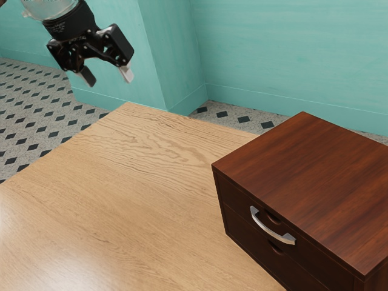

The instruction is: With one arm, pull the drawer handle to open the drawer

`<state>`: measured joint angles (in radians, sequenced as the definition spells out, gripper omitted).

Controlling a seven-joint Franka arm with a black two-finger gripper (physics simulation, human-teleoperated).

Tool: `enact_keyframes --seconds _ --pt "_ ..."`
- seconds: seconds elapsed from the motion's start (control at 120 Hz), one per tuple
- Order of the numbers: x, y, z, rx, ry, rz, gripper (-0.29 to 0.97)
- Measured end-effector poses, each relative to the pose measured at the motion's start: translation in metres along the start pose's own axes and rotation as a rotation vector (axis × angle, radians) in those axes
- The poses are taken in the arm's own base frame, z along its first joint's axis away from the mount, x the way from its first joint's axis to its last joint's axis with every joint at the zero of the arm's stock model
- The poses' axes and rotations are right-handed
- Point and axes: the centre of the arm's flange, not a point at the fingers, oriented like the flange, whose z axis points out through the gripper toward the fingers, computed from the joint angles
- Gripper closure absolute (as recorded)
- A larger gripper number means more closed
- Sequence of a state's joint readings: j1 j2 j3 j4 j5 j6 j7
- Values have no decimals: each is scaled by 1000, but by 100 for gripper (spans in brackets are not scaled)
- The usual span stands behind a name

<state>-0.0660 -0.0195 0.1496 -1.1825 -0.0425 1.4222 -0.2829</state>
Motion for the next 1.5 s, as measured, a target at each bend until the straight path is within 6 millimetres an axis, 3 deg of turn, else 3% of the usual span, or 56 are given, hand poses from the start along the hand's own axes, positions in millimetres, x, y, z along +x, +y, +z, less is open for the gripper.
enact_keyframes --seconds 0.183,0.242,0.358,0.483,0.808,0.933,1.058,1.25,1.5 --pt "-17 54 10 -16 -29 -167 3" --pt "-30 66 26 -15 -64 -208 3" --pt "-69 51 77 -18 -119 -331 3" --pt "-102 65 105 -55 -101 -400 3" --pt "-127 107 168 -198 -71 -571 3" --pt "-144 125 182 -238 -70 -600 3" --pt "-160 138 178 -274 -56 -621 3" --pt "-166 141 195 -278 -65 -684 3" --pt "-179 162 218 -279 -75 -709 3"
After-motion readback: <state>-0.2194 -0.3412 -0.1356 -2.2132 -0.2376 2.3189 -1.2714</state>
